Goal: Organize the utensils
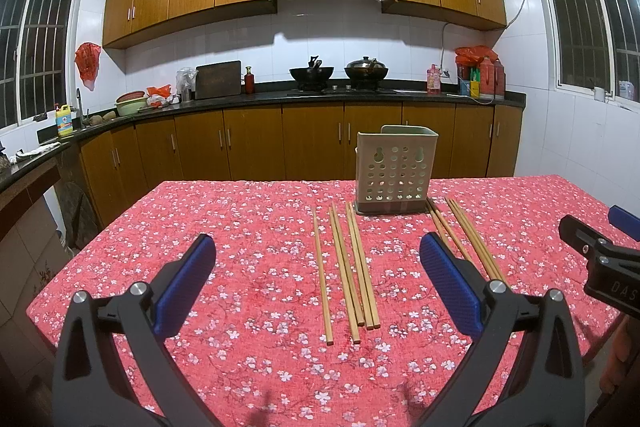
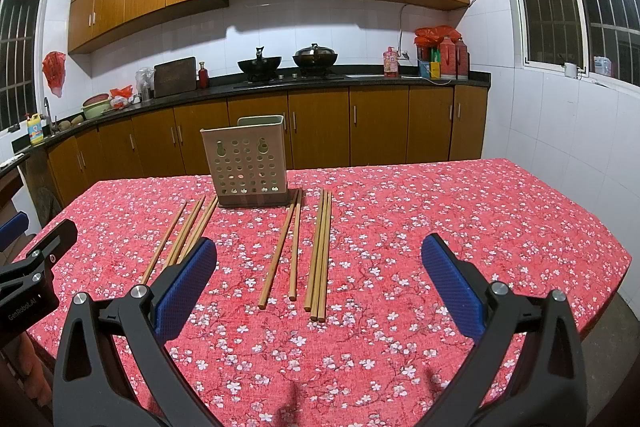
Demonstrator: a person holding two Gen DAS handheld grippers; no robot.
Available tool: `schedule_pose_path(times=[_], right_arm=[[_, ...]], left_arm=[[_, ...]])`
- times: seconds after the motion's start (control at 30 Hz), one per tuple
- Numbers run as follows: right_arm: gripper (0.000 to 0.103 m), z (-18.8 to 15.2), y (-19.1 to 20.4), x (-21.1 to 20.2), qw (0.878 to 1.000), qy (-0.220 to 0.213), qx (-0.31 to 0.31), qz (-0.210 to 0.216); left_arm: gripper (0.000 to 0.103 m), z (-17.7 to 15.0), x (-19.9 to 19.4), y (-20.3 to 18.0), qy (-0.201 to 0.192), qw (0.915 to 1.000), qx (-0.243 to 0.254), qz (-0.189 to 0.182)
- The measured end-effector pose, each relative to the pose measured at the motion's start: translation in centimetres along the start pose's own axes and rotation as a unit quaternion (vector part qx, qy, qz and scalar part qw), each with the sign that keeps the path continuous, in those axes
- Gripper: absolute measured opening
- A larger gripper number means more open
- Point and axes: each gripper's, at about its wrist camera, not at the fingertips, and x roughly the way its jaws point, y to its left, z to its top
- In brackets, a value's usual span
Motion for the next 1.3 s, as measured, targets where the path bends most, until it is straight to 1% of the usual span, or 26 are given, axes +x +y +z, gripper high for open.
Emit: schedule_pose_path(times=[0.27, 0.33, 0.4, 0.5, 0.57, 0.67, 0.7, 0.77, 0.8, 0.87, 0.9, 0.97, 1.07, 1.17, 1.2, 1.23, 1.3], right_arm=[[0.101, 0.2, 0.2, -0.2, 1.0, 0.002, 0.0, 0.0], [0.101, 0.1, 0.1, -0.1, 1.0, 0.007, 0.0, 0.004], [0.101, -0.1, -0.1, 0.7, 1.0, 0.018, 0.003, 0.011], [0.101, -0.2, -0.8, 2.5, 0.998, 0.054, 0.011, 0.01], [0.101, -0.3, -1.5, 4.0, 0.996, 0.089, 0.022, -0.006], [0.1, -0.4, -2.4, 6.3, 0.992, 0.124, 0.027, -0.027], [0.098, -0.3, -2.7, 7.1, 0.99, 0.134, 0.027, -0.03], [0.084, 0.0, -3.2, 8.7, 0.987, 0.154, 0.028, -0.029], [0.082, 0.1, -3.4, 9.7, 0.985, 0.166, 0.032, -0.026], [0.071, 0.5, -3.7, 11.2, 0.983, 0.18, 0.035, -0.025], [0.069, 0.6, -3.8, 12.2, 0.981, 0.188, 0.036, -0.026], [0.055, 0.7, -3.8, 13.5, 0.979, 0.199, 0.04, -0.016], [0.044, 0.4, -3.5, 15.4, 0.975, 0.219, 0.042, 0.005], [0.037, -0.3, -2.6, 16.8, 0.972, 0.234, 0.029, 0.017], [0.035, -0.3, -2.6, 17.2, 0.97, 0.239, 0.027, 0.019], [0.031, -0.5, -2.5, 17.6, 0.969, 0.244, 0.025, 0.021], [0.024, -1.0, -2.3, 18.4, 0.966, 0.258, 0.024, 0.021]], left_arm=[[0.099, -0.2, 0.1, 0.0, 0.002, 1.0, -0.001, 0.0], [0.099, -0.3, 0.3, 0.0, 0.008, 1.0, -0.003, 0.003], [0.099, -0.2, 1.0, 0.1, 0.021, 0.9997, -0.006, 0.008], [0.099, -0.4, 2.6, 0.7, 0.051, 0.9985, -0.008, 0.021], [0.099, -0.4, 3.6, 0.7, 0.075, 0.9968, -0.008, 0.026], [0.099, -0.7, 6.0, 1.6, 0.105, 0.994, -0.008, 0.029], [0.099, -0.8, 6.5, 1.8, 0.111, 0.9934, -0.01, 0.028], [0.099, -0.8, 7.5, 2.2, 0.122, 0.9921, -0.013, 0.027], [0.099, -0.8, 8.0, 2.3, 0.127, 0.9914, -0.014, 0.026], [0.099, -0.9, 9.3, 2.5, 0.148, 0.9885, -0.019, 0.024], [0.099, -1.0, 9.8, 2.6, 0.156, 0.9872, -0.021, 0.023], [0.099, -1.3, 10.9, 2.9, 0.174, 0.9842, -0.023, 0.025], [0.099, -1.4, 12.0, 3.2, 0.191, 0.9811, -0.028, 0.019], [0.099, -1.3, 12.9, 3.4, 0.196, 0.9799, -0.033, 0.014], [0.097, -1.3, 13.2, 3.3, 0.198, 0.9795, -0.033, 0.014], [0.095, -1.2, 13.5, 3.3, 0.201, 0.9789, -0.034, 0.011], [0.083, -1.3, 14.0, 3.3, 0.21, 0.9771, -0.035, 0.008]])
